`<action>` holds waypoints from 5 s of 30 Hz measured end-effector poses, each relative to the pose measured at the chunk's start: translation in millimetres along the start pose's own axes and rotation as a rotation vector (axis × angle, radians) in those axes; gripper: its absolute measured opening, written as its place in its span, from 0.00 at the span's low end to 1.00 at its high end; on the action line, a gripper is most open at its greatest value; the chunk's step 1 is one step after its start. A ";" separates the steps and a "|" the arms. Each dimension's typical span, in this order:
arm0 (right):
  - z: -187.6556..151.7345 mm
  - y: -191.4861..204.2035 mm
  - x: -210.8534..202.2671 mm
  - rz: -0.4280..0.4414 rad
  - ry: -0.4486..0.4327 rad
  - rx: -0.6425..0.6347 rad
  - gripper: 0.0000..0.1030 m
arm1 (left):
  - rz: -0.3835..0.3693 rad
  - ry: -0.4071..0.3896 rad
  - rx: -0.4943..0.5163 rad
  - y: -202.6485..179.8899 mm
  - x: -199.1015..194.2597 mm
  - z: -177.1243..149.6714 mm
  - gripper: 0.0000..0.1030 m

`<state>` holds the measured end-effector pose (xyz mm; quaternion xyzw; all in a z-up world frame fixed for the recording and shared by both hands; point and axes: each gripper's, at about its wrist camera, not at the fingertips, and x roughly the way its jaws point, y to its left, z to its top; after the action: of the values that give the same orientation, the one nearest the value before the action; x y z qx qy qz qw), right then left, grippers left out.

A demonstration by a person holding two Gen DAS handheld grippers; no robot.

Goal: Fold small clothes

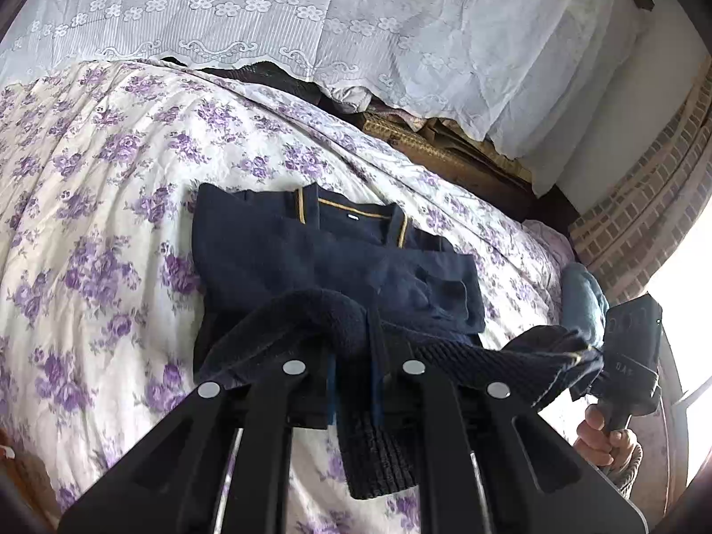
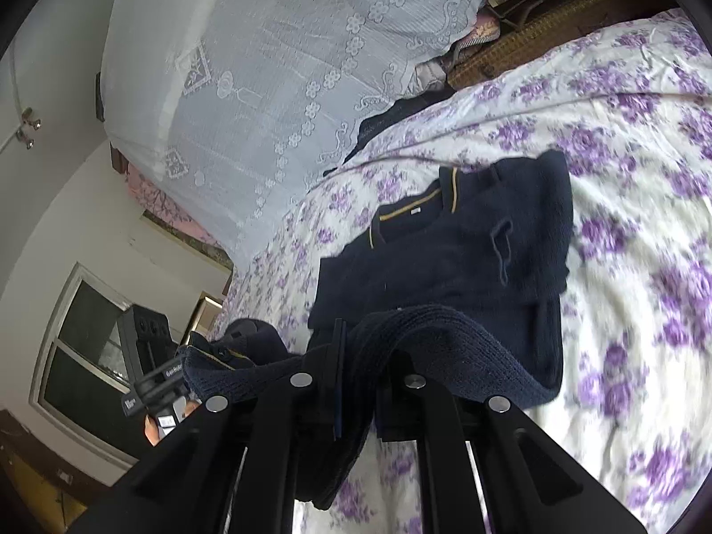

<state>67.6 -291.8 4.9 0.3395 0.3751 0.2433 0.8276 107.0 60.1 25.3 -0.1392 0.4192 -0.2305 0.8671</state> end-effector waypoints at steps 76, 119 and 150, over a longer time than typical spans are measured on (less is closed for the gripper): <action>81.0 -76.7 125.3 -0.399 -0.085 -0.042 0.14 | 0.477 0.102 0.032 58.1 169.5 53.5 0.96; 64.9 24.0 117.0 -0.466 -0.141 -0.319 0.34 | 0.687 -0.027 0.120 21.5 137.5 77.4 0.96; -8.7 20.5 108.6 -0.551 -0.103 -0.401 0.50 | 0.606 0.039 0.223 1.0 124.0 -4.0 0.96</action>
<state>123.0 -203.8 -33.5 0.0678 0.3553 0.0620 0.9302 171.4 -3.3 -59.8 0.0920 0.4303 -0.0090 0.8979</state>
